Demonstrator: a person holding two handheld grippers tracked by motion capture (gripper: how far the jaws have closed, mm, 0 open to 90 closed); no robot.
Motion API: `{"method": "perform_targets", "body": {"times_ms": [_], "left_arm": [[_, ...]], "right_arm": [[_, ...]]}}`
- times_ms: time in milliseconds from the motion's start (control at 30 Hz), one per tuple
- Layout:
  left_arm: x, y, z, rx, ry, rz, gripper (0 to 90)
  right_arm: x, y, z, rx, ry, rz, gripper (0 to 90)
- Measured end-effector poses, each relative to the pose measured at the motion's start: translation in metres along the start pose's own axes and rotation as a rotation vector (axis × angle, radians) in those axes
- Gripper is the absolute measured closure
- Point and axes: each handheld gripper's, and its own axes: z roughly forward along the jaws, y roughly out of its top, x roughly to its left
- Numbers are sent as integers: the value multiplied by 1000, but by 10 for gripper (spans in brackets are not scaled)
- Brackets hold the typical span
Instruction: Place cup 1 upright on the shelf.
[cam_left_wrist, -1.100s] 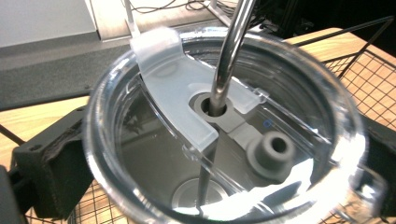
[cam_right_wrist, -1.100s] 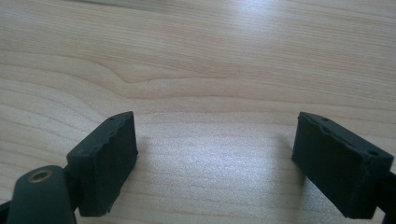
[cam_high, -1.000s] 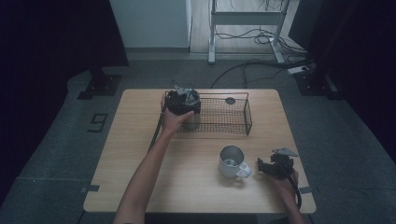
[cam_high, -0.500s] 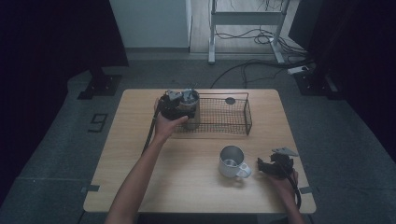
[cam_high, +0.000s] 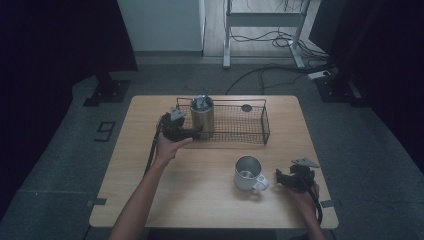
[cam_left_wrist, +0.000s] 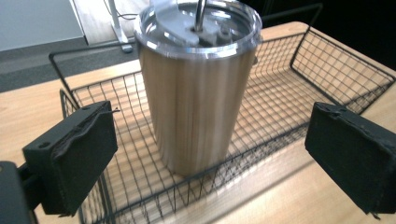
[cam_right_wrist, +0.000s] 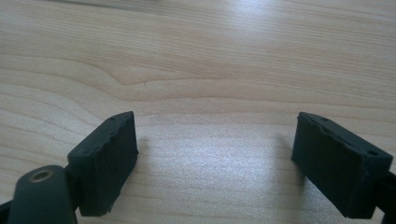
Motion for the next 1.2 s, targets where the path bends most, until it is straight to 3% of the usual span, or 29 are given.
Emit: {"method": "perform_targets", "body": {"times_ms": [267,700,833,1200], "left_arm": [[0,-24,-22,5,-12,5,43],[-2,-69,-35,48,-17,-15,59],[-3,-79,-41,54,-9,2,60],[1,-102,-52,79,-30,-9,68]], "right_arm": [[0,0,0,1,-1,2,137],[0,0,0,2,-1,2,136],[0,0,0,1,-2,2,135],[0,0,0,3,-7,6,135]]}}
